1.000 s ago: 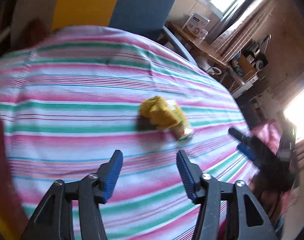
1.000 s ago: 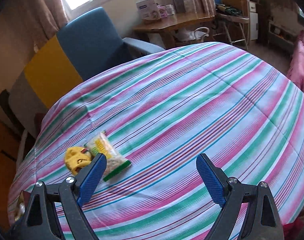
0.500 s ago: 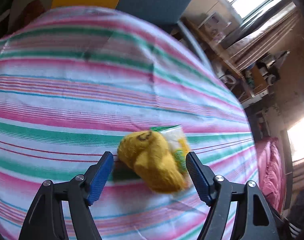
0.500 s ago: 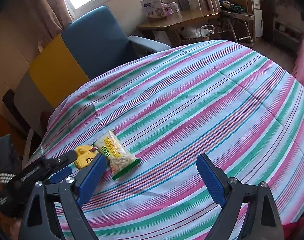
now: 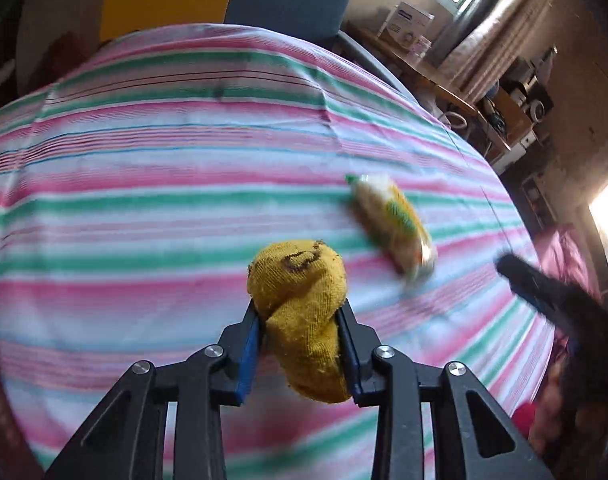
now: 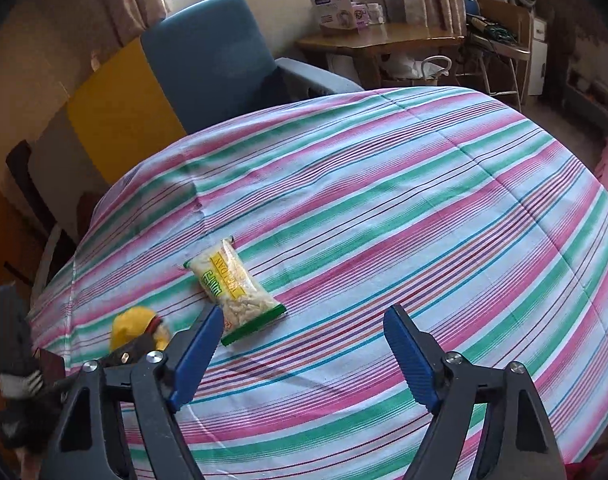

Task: Organize objects
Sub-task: 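Lift the sock with left gripper while right gripper grasps the clear WEIDAN snack bag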

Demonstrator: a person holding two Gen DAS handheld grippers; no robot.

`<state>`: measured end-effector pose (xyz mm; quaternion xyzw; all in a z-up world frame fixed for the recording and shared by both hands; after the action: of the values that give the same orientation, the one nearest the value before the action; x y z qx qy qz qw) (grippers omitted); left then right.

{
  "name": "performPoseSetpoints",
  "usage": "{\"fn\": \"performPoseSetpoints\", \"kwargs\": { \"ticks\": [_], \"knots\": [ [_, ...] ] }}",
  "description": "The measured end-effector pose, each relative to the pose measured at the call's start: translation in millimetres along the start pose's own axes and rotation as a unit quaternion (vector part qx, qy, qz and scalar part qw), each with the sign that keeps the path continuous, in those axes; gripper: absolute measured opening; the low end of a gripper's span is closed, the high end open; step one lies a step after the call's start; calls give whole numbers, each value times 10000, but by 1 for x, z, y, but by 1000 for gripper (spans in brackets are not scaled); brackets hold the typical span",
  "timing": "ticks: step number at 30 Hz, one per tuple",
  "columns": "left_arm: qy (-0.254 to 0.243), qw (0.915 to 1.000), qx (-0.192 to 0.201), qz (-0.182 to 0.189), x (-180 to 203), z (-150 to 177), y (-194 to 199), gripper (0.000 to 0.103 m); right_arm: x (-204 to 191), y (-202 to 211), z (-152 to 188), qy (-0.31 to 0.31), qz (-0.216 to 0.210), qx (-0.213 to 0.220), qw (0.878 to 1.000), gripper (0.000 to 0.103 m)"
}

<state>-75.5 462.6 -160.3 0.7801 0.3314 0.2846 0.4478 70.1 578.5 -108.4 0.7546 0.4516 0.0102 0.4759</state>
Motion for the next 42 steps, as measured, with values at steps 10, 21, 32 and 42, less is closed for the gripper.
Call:
{"fn": "performPoseSetpoints", "kwargs": {
  "ticks": [10, 21, 32, 42],
  "knots": [
    [-81, 9996, 238, -114, -37, 44, 54, 35, -38, -45, 7, 940, 86, -481, 9944, 90],
    [19, 9966, 693, -446, -77, 54, 106, 35, -48, -133, 2, 1413, 473, -1331, 9798, 86],
    [119, 9913, 1049, -790, -104, 65, 137, 35, -85, -89, 79, 2174, 33, -1577, 9633, 42],
    [168, 9873, 1297, -903, -117, 86, 165, 35, -98, -62, 121, 2754, 146, -1305, 9523, 41]
  ]
}}
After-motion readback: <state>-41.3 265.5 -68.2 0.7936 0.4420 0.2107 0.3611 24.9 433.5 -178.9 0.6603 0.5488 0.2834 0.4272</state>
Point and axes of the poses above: each gripper's, at about its wrist camera, not at the fingertips, and y roughly against the way its jaws point, x to its right, z to its underside, the point moved 10 cm from there along -y, roughly the way its jaws point, and after that the axes turned 11 degrees about -z, right-handed, at the moved point
